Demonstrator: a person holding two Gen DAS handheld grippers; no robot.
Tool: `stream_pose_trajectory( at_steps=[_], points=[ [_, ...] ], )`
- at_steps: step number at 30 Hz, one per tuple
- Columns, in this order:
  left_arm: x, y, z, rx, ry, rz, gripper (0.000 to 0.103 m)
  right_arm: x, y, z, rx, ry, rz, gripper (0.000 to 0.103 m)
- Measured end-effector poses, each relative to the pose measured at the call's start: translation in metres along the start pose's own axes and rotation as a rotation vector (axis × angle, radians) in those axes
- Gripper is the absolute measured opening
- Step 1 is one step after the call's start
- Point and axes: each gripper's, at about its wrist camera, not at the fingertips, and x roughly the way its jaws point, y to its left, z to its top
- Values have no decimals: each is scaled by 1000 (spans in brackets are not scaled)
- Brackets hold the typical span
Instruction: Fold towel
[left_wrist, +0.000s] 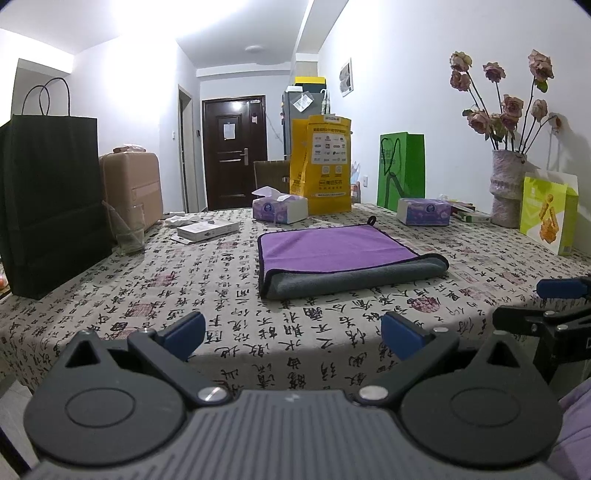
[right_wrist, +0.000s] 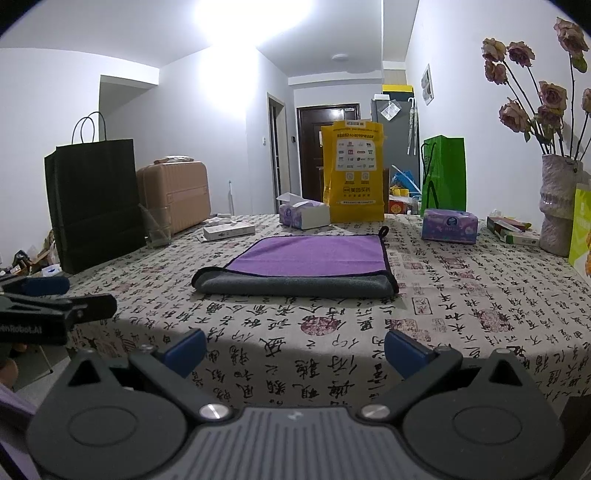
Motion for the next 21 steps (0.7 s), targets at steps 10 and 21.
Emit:
stream_pose_trajectory(
  at_steps=[10,21],
  points=[
    [0,1,1,0,-1,0,103,-2,0,0,0,-6,-3,103],
    [0,2,2,0,-1,1,103,-3,-1,1,1,-8,-5,103]
  ],
)
